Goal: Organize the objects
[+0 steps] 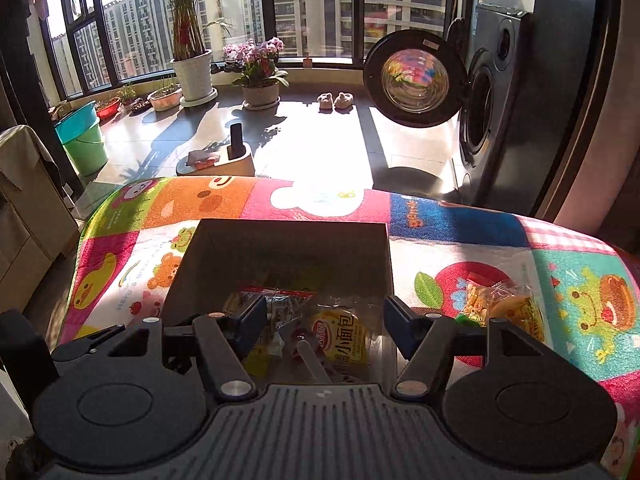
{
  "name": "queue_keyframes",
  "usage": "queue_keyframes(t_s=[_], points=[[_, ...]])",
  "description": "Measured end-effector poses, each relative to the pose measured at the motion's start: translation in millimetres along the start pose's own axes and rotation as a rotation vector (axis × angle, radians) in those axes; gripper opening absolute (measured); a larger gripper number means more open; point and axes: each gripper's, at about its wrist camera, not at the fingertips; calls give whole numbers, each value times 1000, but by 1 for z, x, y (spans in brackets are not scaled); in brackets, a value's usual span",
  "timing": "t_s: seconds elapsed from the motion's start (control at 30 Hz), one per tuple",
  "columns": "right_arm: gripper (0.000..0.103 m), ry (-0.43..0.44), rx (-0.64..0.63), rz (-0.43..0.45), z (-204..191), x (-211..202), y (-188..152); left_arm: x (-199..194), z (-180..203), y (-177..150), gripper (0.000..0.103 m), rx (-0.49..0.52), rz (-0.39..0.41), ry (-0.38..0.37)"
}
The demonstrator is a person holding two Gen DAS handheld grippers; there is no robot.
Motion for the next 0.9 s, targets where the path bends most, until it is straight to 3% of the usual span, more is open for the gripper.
queue_keyframes(t_s=[0.17,0.4,0.57,0.67,0.73,0.77,0.8,0.9], points=[[75,-128,98,-15,64,9,-5,0,0,0,19,1,0,2],[87,-245,212,-48,130,56,-17,0,0,0,19,3,1,4],[92,-236,252,-69,148,89,-29,-1,0,0,19,10,4,9],[92,-184,291,-71,155,100,-37,-1,0,0,19,12,5,11],[86,-132,328,-104,158,105,-43,-1,0,0,19,13,6,13],[65,-102,341,-128,159,106,-46,-1,0,0,19,13,6,13],[57,-84,355,-149,157,106,-49,-1,0,0,19,13,5,12],[55,-67,332,-166,145,94,-56,-1,0,0,19,12,5,12]])
Point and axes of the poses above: each gripper's, at about its wrist camera, not at the fingertips, and x roughly the way its jaws point, z to its right, y to its top, and after that the axes turned 4 degrees about -x, right-handed
